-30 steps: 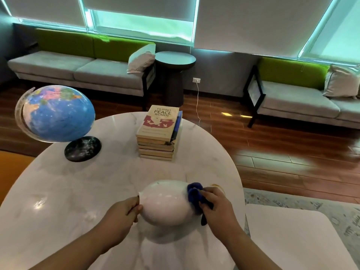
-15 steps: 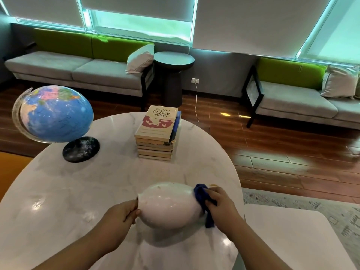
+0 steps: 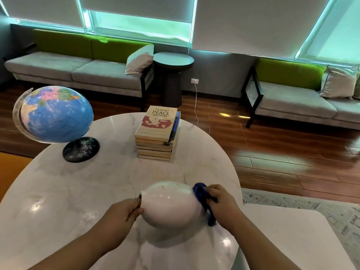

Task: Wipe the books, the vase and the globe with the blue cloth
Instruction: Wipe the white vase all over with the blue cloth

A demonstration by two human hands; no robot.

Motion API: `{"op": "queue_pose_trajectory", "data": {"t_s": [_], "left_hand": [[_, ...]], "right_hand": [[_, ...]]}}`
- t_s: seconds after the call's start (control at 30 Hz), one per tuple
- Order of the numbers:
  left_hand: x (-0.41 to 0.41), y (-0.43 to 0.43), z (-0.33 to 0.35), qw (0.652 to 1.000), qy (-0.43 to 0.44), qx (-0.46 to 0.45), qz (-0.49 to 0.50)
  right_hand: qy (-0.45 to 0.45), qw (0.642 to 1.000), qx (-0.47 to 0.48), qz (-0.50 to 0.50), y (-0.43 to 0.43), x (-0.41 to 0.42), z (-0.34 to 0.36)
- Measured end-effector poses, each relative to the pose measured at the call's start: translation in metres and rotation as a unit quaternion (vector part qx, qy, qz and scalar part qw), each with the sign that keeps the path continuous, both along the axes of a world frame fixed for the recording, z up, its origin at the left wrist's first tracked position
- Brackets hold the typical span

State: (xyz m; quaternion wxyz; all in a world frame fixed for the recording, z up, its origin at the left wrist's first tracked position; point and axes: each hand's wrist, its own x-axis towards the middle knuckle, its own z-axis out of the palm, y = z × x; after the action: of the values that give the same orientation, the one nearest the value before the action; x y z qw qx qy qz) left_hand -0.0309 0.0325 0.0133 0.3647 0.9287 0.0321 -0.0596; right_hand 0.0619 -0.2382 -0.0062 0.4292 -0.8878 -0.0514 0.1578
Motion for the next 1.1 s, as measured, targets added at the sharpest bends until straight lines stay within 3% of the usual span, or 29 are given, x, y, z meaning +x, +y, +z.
{"op": "queue_pose_trajectory", "data": {"t_s": [0.17,0.33,0.43,0.5,0.63,0.8,0.97,1.1], "left_hand": [[0.000,-0.004,0.003,0.999,0.020,-0.018,0.034],[0.004,-0.008,0.006,0.997,0.047,-0.021,0.056],[0.005,-0.015,0.015,0.996,0.047,-0.041,0.067],[0.005,-0.018,0.021,0.994,0.052,-0.059,0.074],[0.005,-0.024,0.025,0.993,0.061,-0.064,0.080],[0.006,-0.031,0.033,0.992,0.058,-0.073,0.084],[0.006,-0.033,0.031,0.992,0.068,-0.073,0.082],[0.009,-0.039,0.033,0.992,0.054,-0.071,0.085]], "right_hand": [[-0.020,0.996,0.086,-0.010,0.010,-0.023,-0.006],[-0.012,0.992,0.072,-0.106,-0.003,-0.027,-0.017],[-0.017,0.988,0.142,-0.065,0.012,-0.041,-0.006],[-0.045,0.989,0.131,-0.043,0.015,-0.044,-0.009],[-0.035,0.988,0.099,-0.113,0.007,-0.036,-0.012],[-0.066,0.987,0.145,-0.007,0.025,-0.049,0.005],[-0.086,0.989,0.090,-0.079,0.011,-0.037,-0.006],[-0.104,0.987,0.119,-0.001,0.025,-0.046,0.005]]}}
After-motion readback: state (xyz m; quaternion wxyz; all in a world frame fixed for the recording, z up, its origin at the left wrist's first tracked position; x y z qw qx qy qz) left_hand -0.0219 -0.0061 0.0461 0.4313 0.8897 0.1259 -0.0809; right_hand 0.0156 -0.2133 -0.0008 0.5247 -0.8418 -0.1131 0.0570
